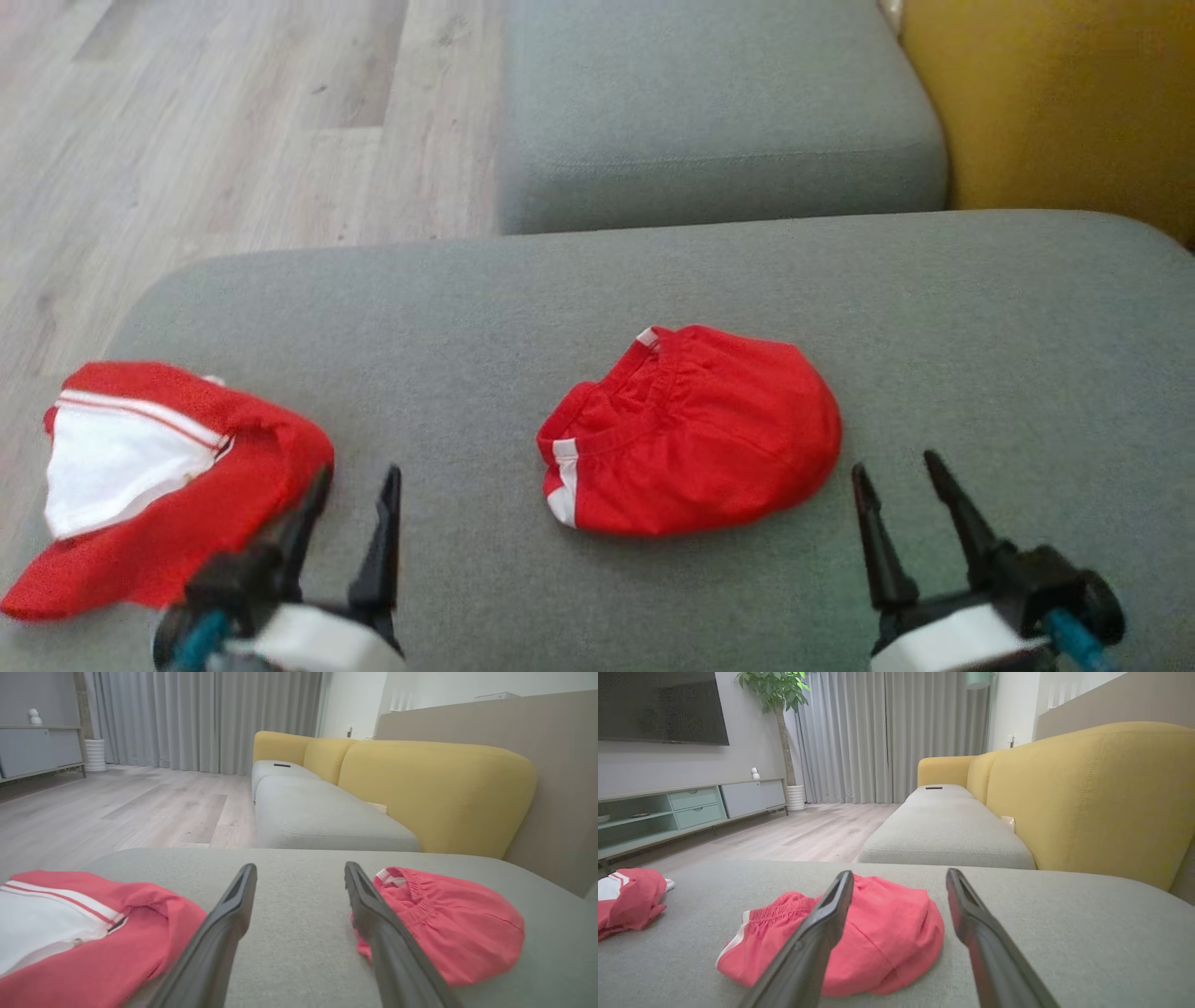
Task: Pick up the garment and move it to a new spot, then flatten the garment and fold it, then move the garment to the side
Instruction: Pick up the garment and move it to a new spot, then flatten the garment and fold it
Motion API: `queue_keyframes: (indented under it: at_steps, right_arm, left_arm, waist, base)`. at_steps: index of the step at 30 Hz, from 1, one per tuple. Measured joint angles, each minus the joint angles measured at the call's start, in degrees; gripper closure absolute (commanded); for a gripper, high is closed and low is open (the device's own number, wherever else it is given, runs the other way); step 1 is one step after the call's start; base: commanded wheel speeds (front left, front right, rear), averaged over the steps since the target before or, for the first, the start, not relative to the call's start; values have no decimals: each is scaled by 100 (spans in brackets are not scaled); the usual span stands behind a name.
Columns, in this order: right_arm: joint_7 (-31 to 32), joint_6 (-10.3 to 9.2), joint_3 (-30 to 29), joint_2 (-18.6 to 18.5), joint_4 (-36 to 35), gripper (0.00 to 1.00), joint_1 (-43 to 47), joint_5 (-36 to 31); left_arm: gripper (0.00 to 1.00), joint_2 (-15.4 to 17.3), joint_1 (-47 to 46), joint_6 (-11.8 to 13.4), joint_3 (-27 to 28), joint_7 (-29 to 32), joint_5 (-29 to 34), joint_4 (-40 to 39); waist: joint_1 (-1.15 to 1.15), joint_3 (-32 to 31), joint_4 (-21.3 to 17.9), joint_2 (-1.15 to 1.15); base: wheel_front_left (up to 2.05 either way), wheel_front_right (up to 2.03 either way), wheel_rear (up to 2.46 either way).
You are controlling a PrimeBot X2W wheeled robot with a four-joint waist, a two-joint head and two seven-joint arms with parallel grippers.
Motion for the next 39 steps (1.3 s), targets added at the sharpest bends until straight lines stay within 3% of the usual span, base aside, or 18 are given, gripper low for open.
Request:
queue_keyframes:
  at_steps: [5,11,39]
  right_arm:
    - [0,0,194,9,-103,0,235,46]
    - [0,0,154,9,-131,0,342,183]
    - [0,0,85,9,68,0,299,259]
  left_arm:
    - [0,-399,653,14,326,0,412,-486]
    - [0,-560,971,12,548,0,485,-576]
    - [0,-563,888,22,389,0,743,-288]
  waist:
    - [1,-74,-128,0]
    - [2,-82,-147,0]
    - [2,-7,-63,0]
  base:
    - [0,0,0]
    - [0,0,0]
    - [0,0,0]
